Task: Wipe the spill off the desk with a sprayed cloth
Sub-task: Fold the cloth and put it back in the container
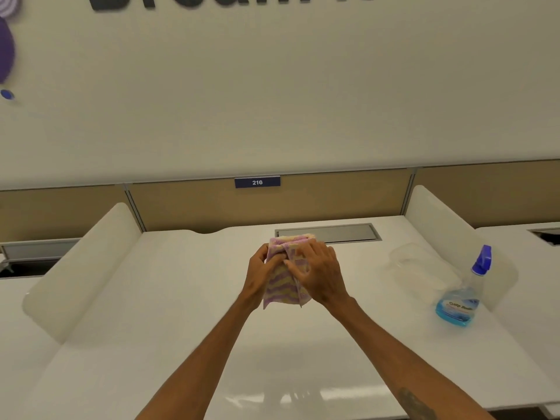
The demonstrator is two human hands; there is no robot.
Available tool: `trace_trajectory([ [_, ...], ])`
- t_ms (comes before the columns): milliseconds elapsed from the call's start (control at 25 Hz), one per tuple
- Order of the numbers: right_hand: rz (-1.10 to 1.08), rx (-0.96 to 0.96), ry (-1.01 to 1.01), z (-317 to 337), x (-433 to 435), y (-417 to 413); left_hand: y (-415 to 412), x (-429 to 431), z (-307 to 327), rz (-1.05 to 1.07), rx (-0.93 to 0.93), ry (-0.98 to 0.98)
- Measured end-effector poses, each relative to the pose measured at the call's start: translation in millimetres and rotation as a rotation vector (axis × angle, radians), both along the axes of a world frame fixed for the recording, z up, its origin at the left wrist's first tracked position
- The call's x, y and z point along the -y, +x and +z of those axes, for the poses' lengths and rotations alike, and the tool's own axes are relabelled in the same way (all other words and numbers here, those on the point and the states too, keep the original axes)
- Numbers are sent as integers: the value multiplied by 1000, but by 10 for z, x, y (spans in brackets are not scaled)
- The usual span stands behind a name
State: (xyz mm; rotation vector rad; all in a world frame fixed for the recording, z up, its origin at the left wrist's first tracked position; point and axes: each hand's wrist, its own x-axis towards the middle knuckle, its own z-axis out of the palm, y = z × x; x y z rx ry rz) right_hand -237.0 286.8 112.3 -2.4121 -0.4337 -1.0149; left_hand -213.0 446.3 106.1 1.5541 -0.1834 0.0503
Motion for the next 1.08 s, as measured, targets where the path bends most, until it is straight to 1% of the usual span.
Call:
trace_trajectory([
  [120, -47, -63, 29, 64, -2, -8, 17, 101, 85, -34, 20, 1],
  [240, -64, -79, 71, 101, 57, -6, 40, 194, 127, -40, 16, -7],
  [320, -57, -139, 182, 127, 94, 5, 36, 273, 121, -9, 5, -19],
  [440, 30, -318, 418, 145, 87, 47, 52, 392, 79, 109, -24, -1],
  [520, 131, -454, 625, 174, 110, 71, 42, 481, 36, 143, -70, -60],
  [560, 177, -494, 690, 179, 133, 69, 23, 518, 14, 137, -90, -97],
  [640, 220, -508, 697, 174, 176, 49, -13, 572, -26, 96, -132, -174],
  [800, 216, -494, 623, 109, 215, 10, -88, 698, -30, -22, -267, -440],
  [840, 217, -501, 606, 85, 226, -1, -92, 728, -34, -39, -272, -459],
  [880, 225, -515, 596, 61, 250, -11, -96, 761, -43, -41, -261, -437],
  [1000, 277, -554, 620, 11, 381, -30, -100, 787, -86, 46, -169, -262],
  [1080, 312, -547, 688, -15, 473, -51, -92, 789, -138, 56, -136, -229],
])
